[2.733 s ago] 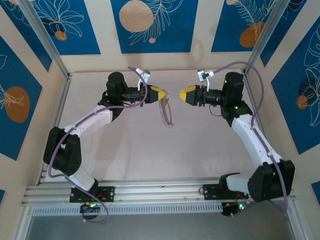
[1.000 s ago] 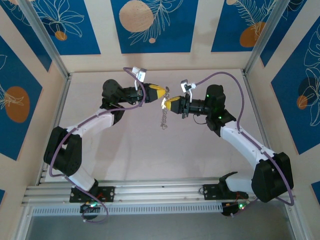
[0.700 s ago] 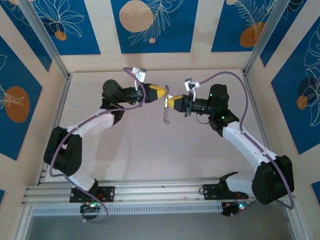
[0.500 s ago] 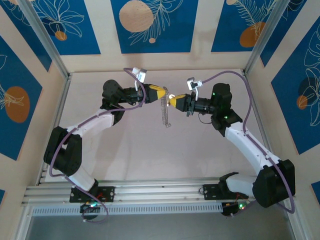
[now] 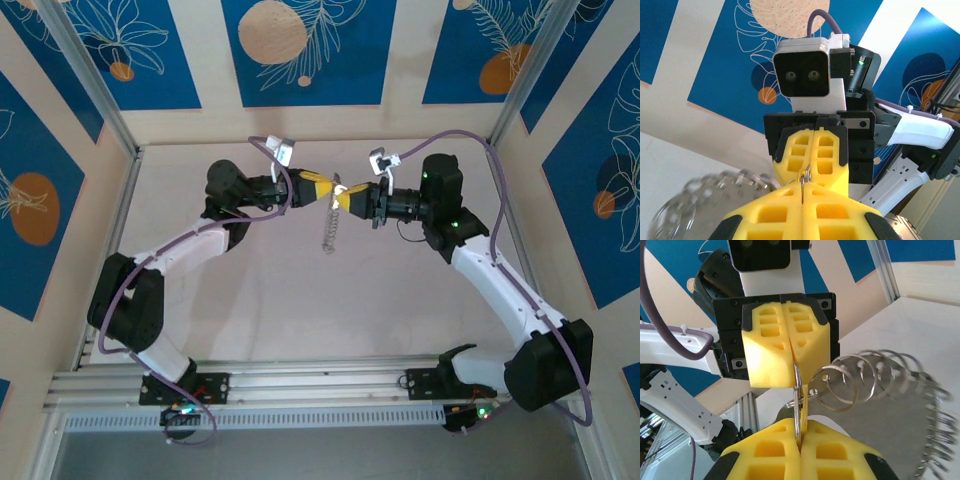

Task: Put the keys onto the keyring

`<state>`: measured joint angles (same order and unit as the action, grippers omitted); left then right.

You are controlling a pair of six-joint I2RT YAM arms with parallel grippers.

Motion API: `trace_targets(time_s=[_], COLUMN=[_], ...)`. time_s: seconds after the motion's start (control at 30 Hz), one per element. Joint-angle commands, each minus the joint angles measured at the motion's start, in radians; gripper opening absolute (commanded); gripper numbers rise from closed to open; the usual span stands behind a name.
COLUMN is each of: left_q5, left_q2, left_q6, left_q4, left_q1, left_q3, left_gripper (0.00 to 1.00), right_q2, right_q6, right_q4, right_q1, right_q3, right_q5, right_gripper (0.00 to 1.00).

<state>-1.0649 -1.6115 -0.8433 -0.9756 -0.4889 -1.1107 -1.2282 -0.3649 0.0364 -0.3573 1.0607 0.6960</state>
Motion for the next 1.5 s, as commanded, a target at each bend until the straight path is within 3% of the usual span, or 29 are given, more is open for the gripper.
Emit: trace_targets(time_s=[0.0,0.73,1.47], left_q5=[0.001,0.002,0.003], left_q2=[0.031,0.038,0.035], left_q6=[0.026,0.048,0.054], left_q4=[-0.023,-0.002,0.008], left_q1=[-0.014,-0.015,-0.023], left_q3=[0.0,0.007,0.0], left_gripper=[0.0,0.0,0.0], right_q2=[-0.017,0.042,-0.017], right_q6=[0.029,0.032,0.038], right_q4=[-0.042,-0.077,-0.065], right_q1=[-0.014,0.084,0.016], right_q3=[0.037,0.031,0.064], right_q5=[0.017,0.037,0.02], right_gripper=[0.0,0.0,0.0])
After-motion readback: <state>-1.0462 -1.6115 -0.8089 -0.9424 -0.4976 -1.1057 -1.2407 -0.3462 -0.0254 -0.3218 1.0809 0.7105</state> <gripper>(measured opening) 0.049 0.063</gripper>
